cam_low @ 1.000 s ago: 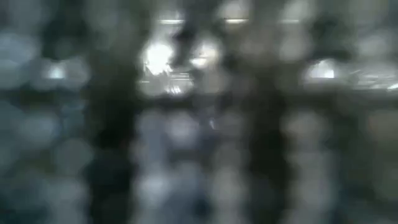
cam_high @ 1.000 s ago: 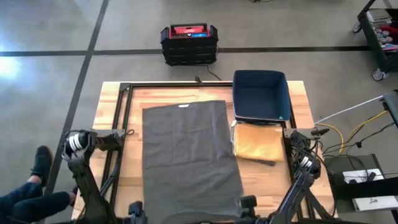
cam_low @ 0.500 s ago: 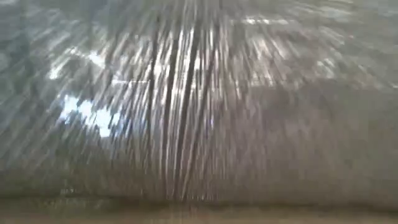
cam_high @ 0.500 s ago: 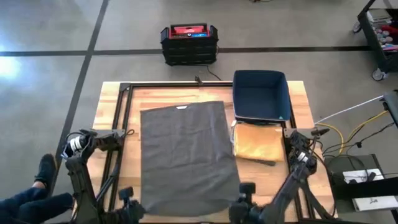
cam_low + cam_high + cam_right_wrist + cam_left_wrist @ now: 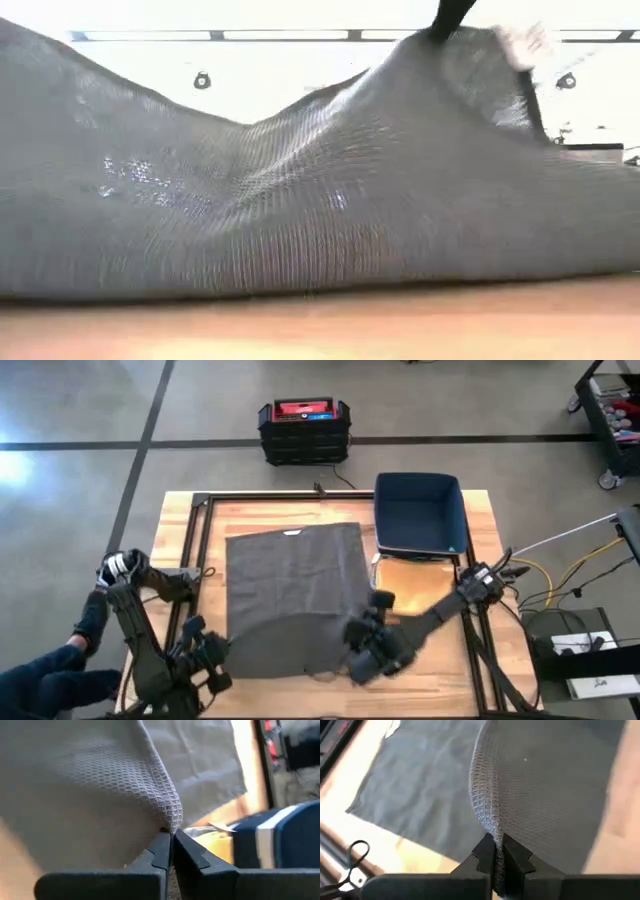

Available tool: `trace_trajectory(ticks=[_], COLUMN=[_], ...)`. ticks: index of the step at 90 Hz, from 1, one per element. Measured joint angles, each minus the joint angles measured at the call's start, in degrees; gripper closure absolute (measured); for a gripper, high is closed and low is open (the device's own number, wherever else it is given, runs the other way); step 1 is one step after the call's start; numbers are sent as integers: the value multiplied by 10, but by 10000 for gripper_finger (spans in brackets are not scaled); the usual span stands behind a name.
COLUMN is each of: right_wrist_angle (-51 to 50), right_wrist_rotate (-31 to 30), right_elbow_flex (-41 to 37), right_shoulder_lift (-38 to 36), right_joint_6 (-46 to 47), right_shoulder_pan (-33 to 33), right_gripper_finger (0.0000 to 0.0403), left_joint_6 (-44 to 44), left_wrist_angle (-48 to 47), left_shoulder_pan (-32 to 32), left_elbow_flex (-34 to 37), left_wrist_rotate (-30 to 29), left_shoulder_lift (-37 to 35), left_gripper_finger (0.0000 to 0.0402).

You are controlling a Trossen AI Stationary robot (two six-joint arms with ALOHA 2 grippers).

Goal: Fold towel
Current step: Fold the gray kitchen towel

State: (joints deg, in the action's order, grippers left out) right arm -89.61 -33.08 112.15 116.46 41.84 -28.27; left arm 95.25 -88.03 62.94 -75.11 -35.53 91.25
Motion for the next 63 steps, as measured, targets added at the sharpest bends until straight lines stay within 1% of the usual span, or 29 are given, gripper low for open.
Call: trace_trajectory(ticks=[16,41,63], right_wrist_angle=[14,96,192], right_wrist_rotate=[-1,-1,1], right_elbow_flex=[-44,-107,-124], right_shoulder_lift=[-2,-2,-2], right_joint_6=[-38,-112,-194], right_shoulder_pan=[79,204,285], right_gripper_finger=[403,403,403], left_joint_6=[30,48,48], left_wrist_angle=[11,27,35], left_shoulder_pan=[-28,-83,-141], left_elbow_flex=[92,205,301], left_wrist_rotate=[0,-42,-45], left_shoulder_lift=[-89,-218,-301], left_gripper_finger=[401,401,401])
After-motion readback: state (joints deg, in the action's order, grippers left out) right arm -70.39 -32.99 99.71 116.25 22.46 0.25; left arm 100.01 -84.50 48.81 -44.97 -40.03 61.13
